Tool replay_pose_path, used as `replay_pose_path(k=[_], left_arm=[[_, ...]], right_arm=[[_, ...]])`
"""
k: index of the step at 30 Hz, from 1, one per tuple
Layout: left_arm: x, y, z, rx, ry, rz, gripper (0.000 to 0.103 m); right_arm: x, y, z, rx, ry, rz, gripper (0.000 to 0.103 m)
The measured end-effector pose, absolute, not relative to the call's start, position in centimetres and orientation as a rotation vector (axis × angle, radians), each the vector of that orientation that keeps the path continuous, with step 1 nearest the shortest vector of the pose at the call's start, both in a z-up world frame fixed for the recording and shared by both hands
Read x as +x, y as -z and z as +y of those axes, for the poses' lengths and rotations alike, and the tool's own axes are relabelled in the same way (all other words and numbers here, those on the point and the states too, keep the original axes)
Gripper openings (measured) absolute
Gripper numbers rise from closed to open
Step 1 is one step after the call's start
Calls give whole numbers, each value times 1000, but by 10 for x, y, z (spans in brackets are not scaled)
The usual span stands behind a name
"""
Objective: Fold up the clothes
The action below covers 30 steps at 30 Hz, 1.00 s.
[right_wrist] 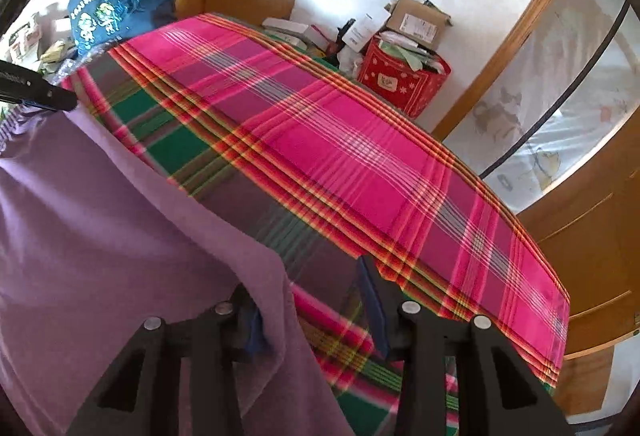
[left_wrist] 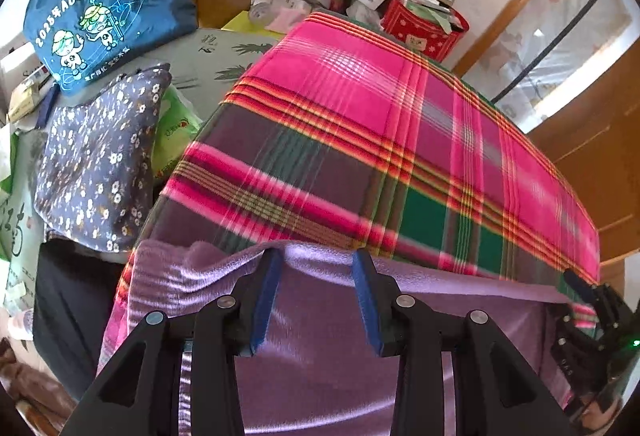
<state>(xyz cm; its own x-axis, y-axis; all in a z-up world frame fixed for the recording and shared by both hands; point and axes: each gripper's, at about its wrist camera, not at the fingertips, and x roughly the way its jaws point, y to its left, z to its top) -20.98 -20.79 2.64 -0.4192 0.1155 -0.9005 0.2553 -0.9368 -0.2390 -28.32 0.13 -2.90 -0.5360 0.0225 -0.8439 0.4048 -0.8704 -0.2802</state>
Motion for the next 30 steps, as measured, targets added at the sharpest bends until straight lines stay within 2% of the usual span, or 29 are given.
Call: replay_pose_path(k=[5, 8, 13, 15, 20, 30], left_arm=[[-217, -27, -205, 1615, 2538, 505, 39], [-220, -29, -208, 1598, 2547, 552, 39], [-211, -40, -216, 1560, 2577, 599, 39], [-204, -48, -219, 1537, 2595, 593, 39], [-191, -61, -216, 1536, 2614, 582, 39], [-168, -69, -135, 1746, 2789, 496, 39]], right_arm=[[-292, 30, 8, 1411, 2480, 570, 43], [-296, 30, 13, 1421, 2471, 522, 45], [-312, 23, 47, 1526, 2331, 94, 45], [-313, 20, 59, 1543, 2305, -2, 45], [-299, 9, 56, 1487, 2313, 56, 45], [-269, -11, 70, 1504, 2300, 264, 45]])
